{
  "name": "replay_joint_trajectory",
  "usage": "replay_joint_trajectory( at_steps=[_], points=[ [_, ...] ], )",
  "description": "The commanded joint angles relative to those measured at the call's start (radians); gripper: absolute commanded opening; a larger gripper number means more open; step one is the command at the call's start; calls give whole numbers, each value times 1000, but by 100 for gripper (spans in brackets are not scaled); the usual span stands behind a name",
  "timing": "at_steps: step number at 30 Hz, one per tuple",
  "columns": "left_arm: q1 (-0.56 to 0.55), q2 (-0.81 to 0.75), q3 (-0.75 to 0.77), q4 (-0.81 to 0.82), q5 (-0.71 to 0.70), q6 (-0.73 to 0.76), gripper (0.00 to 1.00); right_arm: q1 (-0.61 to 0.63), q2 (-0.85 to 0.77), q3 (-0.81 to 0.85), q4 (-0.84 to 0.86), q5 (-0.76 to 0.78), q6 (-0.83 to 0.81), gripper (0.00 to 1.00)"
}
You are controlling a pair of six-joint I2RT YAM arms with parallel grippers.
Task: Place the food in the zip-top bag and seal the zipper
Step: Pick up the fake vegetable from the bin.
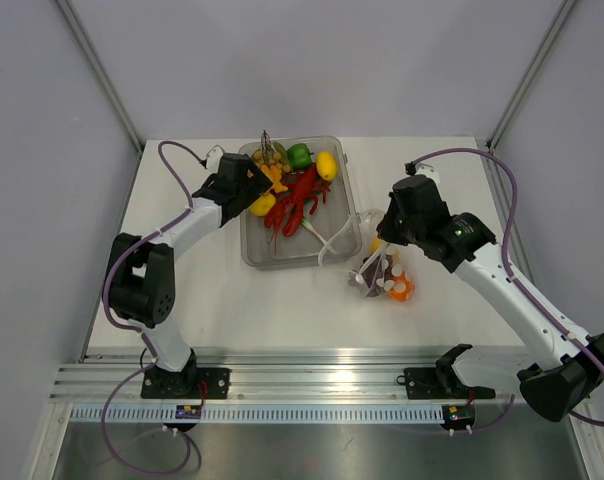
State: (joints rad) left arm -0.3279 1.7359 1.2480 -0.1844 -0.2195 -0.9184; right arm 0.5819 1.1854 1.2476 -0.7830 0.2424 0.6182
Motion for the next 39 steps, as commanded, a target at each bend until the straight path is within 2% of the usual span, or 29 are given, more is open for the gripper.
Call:
replay_joint_trajectory(
  at_steps=[1,6,13,19,23,32,39],
  points=[
    [-5,-7,-6,112,-93,-36,89,4,-10,38,25,3,2,0],
    [-23,28,-18,174,-110,-46,87,4,-4,42,16,6,0,0],
    [-28,77,14,180,-118,-68,86,4,2,53,2,18,-9,0],
    [-36,80,8,180,-150,-76,93,6,8,52,-2,20,-9,0],
    [-34,115,30,203,-143,-63,93,4,13,52,-2,21,-11,0],
    [-34,160,54,278,-106,-42,89,4,20,52,-7,24,-12,0],
    [-34,145,38,349,-96,-2,79,4,16,46,-15,32,-11,0]
  ],
)
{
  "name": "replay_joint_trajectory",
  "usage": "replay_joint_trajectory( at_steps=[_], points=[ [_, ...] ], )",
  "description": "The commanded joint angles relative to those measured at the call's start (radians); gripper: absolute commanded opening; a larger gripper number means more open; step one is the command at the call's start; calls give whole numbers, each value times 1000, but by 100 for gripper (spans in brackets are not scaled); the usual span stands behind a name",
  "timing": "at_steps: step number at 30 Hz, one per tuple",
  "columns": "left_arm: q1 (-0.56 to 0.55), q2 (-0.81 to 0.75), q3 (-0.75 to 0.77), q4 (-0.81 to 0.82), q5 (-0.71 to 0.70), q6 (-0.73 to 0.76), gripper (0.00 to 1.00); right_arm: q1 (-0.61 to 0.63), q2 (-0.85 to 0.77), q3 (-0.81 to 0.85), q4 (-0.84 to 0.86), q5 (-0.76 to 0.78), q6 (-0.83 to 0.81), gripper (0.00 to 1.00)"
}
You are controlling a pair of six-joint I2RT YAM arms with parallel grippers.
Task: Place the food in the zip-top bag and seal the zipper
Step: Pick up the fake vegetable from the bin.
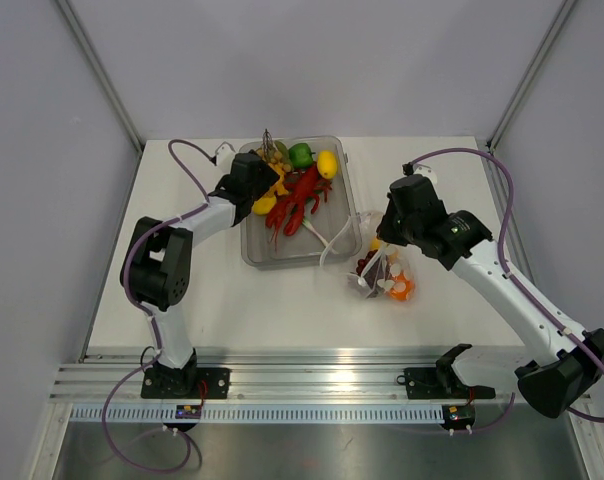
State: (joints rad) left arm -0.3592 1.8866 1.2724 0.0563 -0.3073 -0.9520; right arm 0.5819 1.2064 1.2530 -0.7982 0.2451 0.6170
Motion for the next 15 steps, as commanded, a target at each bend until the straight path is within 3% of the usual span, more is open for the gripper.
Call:
replay_joint_trajectory(
  at_steps=[1,9,15],
  points=[
    [-3,-9,10,125,-9,33,78,4,-7,42,1,29,-10,0],
    [-1,6,2,151,2,51,77,4,7,40,2,20,-8,0],
    [-1,16,-4,152,40,76,70,4,13,40,-2,19,-7,0]
  ],
)
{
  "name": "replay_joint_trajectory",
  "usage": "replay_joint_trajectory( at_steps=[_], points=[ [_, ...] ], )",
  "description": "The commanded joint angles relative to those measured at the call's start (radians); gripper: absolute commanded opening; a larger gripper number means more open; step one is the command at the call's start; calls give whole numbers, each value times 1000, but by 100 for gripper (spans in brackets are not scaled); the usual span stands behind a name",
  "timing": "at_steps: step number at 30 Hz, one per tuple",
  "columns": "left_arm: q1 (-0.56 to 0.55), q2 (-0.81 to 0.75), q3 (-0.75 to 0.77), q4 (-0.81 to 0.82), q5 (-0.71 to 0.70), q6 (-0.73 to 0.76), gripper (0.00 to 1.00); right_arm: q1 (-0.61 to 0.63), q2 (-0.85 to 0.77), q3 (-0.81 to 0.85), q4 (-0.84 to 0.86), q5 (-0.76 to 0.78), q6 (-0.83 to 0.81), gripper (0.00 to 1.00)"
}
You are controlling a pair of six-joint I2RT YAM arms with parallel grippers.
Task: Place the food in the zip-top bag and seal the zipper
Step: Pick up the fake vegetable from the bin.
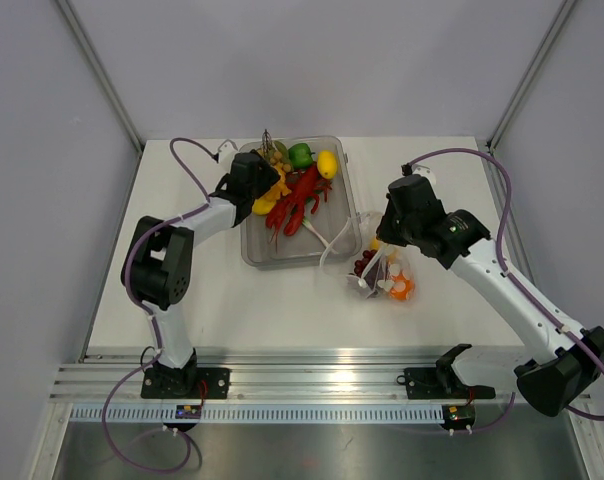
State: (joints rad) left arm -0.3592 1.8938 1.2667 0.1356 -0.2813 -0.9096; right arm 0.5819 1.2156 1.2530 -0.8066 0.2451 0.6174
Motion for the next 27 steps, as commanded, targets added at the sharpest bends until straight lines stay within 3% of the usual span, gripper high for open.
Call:
replay_joint_trajectory(
  at_steps=[1,13,16,17,23,27],
  points=[
    [-1,8,8,68,24,43,69,4,2,40,9,17,-7,0],
    [-4,11,56,-68,80,190,57,4,21,39,23,0,-8,0],
    [-6,16,60,-71,105,201,47,4,21,39,23,-1,-7,0],
    [-7,16,62,-74,106,205,39,4,21,37,23,0,-5,0],
    [-9,-31,43,-83,129,212,27,4,16,34,18,0,1,0],
    [-7,-105,40,-122,178,222,11,4,16,31,20,-4,5,0]
  ],
)
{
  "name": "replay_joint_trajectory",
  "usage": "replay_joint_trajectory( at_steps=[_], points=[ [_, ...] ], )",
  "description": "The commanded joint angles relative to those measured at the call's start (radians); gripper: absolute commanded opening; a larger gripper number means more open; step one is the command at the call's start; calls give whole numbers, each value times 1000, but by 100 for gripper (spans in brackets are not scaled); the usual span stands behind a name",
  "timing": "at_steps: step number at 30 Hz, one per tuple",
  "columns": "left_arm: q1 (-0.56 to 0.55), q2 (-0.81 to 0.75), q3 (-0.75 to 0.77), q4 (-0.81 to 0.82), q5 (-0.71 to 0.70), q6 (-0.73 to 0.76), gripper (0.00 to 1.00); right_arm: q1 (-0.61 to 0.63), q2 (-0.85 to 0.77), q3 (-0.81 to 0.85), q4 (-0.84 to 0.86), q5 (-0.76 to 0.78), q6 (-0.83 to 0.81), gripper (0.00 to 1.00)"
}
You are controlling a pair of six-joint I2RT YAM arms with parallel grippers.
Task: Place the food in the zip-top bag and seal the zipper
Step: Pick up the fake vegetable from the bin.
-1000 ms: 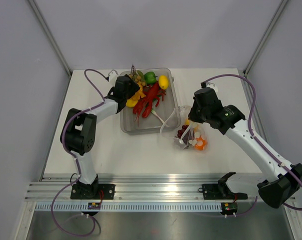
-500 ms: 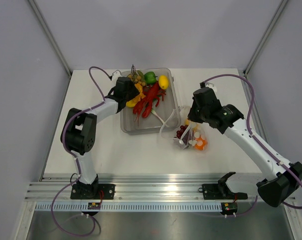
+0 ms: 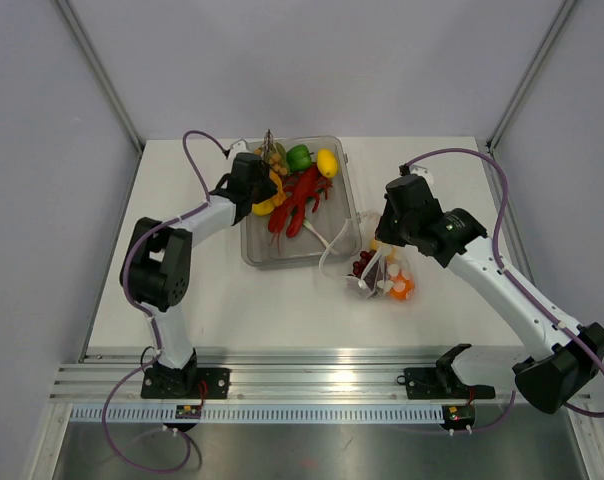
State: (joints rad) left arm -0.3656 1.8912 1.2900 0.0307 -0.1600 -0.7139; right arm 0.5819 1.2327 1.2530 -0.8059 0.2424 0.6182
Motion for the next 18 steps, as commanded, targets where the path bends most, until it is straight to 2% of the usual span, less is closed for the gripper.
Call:
replay_joint_trajectory(
  at_steps=[1,4,12,14,18],
  points=[
    [-2,-118,25,-28,72,30,8,4,-2,33,19,-3,5,0],
    [-3,-182,49,-142,141,47,0,4,-7,31,19,-3,8,0],
    [-3,-383,55,-408,457,120,0,4,-25,13,34,-9,9,0],
    [-3,-415,37,-437,517,139,0,4,-29,11,42,-12,8,0],
    [-4,-494,12,-482,744,191,0,4,-29,8,50,-17,3,0]
  ],
)
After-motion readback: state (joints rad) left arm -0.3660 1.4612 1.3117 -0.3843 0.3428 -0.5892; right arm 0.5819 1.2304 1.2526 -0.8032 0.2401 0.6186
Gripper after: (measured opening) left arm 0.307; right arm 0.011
